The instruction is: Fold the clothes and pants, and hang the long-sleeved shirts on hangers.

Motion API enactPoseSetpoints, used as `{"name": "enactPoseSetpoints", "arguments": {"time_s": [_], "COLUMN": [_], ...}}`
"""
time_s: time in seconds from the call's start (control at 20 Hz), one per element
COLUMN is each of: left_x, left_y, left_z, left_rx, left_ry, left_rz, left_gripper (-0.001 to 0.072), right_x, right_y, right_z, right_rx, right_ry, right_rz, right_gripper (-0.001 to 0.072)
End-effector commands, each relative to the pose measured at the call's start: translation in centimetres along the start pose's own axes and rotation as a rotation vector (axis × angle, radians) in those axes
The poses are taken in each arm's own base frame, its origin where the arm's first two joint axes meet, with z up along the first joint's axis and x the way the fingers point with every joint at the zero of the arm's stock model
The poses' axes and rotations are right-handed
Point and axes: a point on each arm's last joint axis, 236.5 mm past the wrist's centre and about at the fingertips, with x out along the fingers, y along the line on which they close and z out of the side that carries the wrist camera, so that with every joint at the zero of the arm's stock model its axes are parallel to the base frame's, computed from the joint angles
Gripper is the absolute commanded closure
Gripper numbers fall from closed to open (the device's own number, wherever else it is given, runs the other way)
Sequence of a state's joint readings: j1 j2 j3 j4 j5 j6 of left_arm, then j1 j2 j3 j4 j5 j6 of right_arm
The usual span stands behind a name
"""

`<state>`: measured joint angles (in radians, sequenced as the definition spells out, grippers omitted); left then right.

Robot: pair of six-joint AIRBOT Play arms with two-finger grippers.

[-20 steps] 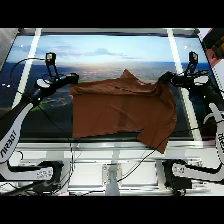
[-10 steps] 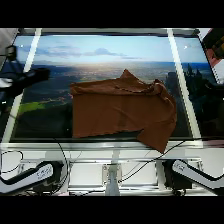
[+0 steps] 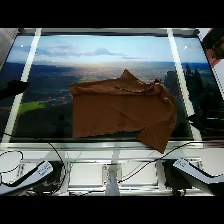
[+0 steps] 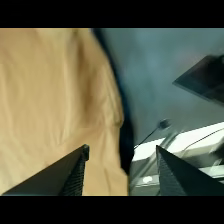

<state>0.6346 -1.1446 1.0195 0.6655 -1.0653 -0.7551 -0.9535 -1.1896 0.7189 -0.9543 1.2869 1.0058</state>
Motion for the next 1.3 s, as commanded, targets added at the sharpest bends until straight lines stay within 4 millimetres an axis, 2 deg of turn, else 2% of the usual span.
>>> {"name": "enactPoseSetpoints", "arguments": {"time_s": [0.0, 0.1, 0.2, 0.25, 0.3, 0.35, 0.6, 0.7, 0.8, 0.9, 0.95, 1.05, 1.15, 1.25], "left_x": [0.0, 0.2, 0.5, 0.7, 0.9, 1.1, 2.4, 2.9, 3.4, 3.8, 4.0, 4.2, 4.2, 4.2], "left_y": [-0.2, -0.5, -0.8, -1.1, -1.4, -1.8, -3.3, -3.3, -3.0, -2.9, -2.7, -2.0, -1.3, -1.7], "left_z": [-0.6, -0.9, -1.0, -1.1, -1.1, -1.2, -2.0, -2.3, -2.8, -3.9, -4.9, -7.6, -10.6, -14.1], "left_rx": [-0.009, -0.008, -0.005, 0.000, 0.006, 0.011, 0.031, 0.025, 0.010, -0.001, 0.000, -0.025, -0.067, -0.142], "left_ry": [0.022, 0.033, 0.041, 0.044, 0.049, 0.054, 0.091, 0.105, 0.123, 0.164, 0.201, 0.289, 0.371, 0.452], "left_rz": [-0.020, -0.031, -0.039, -0.045, -0.052, -0.059, -0.099, -0.106, -0.112, -0.130, -0.131, -0.120, -0.095, -0.110], "left_gripper": [0.0685, 0.0685, 0.0682, 0.0566, 0.0381, 0.0266, 0.0266, 0.0266, 0.0266, 0.0267, 0.0267, 0.0267, 0.0267, 0.0267], "right_x": [3.2, 4.5, 5.8, 6.5, 7.1, 7.7, 9.6, 9.7, 9.7, 9.6, 9.6, 9.4, 9.3, 9.1], "right_y": [0.7, -0.1, 0.2, 0.2, 0.0, -0.1, -0.3, -0.3, -0.1, 0.1, 0.2, 0.4, 0.8, 1.3], "right_z": [-2.6, -2.9, -3.3, -3.4, -3.3, -3.3, -4.3, -4.5, -4.6, -4.8, -4.9, -5.1, -5.4, -5.8], "right_rx": [0.026, 0.004, -0.028, -0.036, -0.042, -0.041, -0.031, -0.066, -0.079, -0.093, -0.105, -0.110, -0.116, -0.138], "right_ry": [0.022, 0.029, 0.067, 0.077, 0.083, 0.089, 0.151, 0.157, 0.162, 0.171, 0.173, 0.181, 0.197, 0.214], "right_rz": [0.069, 0.022, 0.017, 0.011, 0.001, -0.004, 0.037, 0.045, 0.057, 0.067, 0.070, 0.078, 0.097, 0.119], "right_gripper": [0.0191, 0.0190, 0.0191, 0.0191, 0.0191, 0.0191, 0.0209, 0.0266, 0.0272, 0.0337, 0.0391, 0.0550, 0.0662, 0.0692]}}
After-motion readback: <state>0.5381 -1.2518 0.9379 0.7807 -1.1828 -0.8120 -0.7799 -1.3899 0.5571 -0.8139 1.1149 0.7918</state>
